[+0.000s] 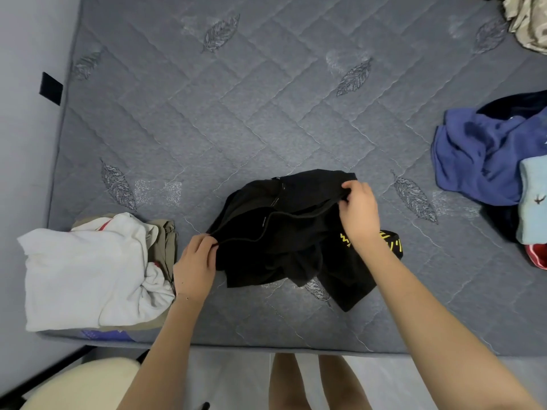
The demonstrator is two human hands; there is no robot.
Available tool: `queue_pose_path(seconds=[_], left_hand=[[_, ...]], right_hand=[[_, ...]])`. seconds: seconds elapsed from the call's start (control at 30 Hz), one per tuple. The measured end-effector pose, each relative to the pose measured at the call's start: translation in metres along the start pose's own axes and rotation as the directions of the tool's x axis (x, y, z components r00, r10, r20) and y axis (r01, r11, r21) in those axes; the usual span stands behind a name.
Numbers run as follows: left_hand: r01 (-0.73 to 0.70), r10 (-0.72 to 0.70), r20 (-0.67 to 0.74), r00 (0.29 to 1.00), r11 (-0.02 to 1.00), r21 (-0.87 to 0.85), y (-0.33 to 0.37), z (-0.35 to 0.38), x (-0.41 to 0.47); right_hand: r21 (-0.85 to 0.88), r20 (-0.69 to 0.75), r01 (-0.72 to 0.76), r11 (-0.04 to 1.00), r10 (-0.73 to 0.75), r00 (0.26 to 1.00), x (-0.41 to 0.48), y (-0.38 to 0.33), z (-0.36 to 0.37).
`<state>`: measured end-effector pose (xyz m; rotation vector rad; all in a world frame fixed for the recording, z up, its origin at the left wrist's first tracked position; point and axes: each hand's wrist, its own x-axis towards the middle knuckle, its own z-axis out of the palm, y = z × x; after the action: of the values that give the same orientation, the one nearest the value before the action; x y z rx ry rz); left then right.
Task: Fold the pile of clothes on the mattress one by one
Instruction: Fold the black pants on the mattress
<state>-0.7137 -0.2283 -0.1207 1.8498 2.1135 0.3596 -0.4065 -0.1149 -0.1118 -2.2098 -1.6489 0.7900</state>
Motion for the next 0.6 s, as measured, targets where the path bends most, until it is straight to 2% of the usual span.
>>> queue_pose_path(seconds=[0.1,0.2,0.3,0.4,0.5,0.6], left_hand=[[0.042,-0.057,-0.152,0.987,0.994,-0.102,0.002,-0.019,0.010],[0.074,-0.117,-0.239,0.964,0.980,-0.182,0.011,-0.041,0.025],[0.116,-0.176,-0.226,0.958,0.960,-0.255,0.028,-0.065,0.045],[0.123,-0.196,-0.222,0.955,0.944,-0.305,0.053,-0.094,0.062],[0.121,-0.224,-0.280,0.933,0.932,-0.342,0.074,-0.130,0.077],[0.038,-0.201,-0.334,0.921,0.899,-0.437,0.092,-0.168,0.089]], right_hand=[[0.028,-0.084,-0.034,0.999,0.036,0.996,0.003,0.008,-0.011],[0.067,-0.152,0.008,0.998,0.002,0.988,-0.002,0.002,-0.025],[0.128,-0.133,0.018,0.992,-0.001,0.991,-0.005,-0.018,-0.044],[0.216,-0.072,-0.053,0.975,0.070,0.995,-0.005,-0.047,-0.070],[0.237,-0.118,-0.077,0.968,0.108,0.987,-0.002,-0.068,-0.110],[0.282,-0.190,0.009,0.959,0.046,0.981,0.000,-0.085,-0.155]])
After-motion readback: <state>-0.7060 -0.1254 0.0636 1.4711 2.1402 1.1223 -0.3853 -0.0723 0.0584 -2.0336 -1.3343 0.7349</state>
